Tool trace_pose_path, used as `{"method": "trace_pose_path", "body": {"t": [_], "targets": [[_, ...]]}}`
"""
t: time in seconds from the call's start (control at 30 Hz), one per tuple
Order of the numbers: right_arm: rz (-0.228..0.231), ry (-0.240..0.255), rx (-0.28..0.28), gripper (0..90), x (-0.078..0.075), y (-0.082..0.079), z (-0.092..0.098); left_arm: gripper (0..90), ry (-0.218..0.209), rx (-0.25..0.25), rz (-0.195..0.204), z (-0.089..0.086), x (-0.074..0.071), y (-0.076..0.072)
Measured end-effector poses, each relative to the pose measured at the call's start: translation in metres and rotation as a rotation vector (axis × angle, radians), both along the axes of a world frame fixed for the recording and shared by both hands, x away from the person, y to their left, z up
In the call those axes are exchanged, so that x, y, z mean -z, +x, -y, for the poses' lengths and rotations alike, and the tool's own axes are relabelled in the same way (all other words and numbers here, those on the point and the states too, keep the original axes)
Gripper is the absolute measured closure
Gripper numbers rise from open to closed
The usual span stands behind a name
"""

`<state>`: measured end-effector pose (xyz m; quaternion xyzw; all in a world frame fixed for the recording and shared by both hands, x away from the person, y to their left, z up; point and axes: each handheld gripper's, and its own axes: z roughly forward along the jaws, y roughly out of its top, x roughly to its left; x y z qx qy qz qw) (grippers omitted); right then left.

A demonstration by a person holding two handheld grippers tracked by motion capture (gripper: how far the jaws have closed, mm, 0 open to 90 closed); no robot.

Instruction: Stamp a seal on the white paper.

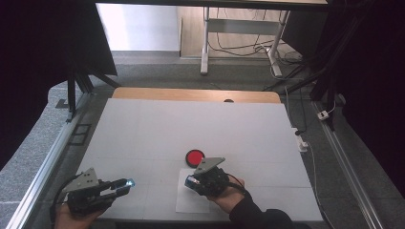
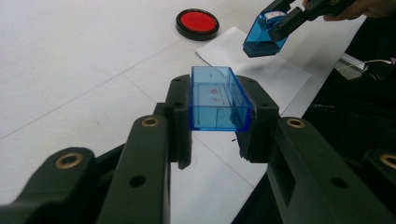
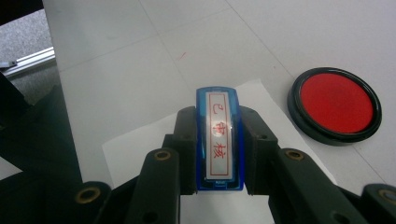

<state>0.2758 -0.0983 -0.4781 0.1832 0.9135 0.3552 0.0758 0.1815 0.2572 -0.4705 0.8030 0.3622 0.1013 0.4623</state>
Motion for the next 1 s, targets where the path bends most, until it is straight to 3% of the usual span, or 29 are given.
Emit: {"method": "trace_pose_path", "body": {"t": [1.0], "targets": [[0.02,-0.068,-0.015,71.2,0.02,0.0,-0.004,67.8,0.001,0.003,0.001,0.0,0.0,-0.001]]}}
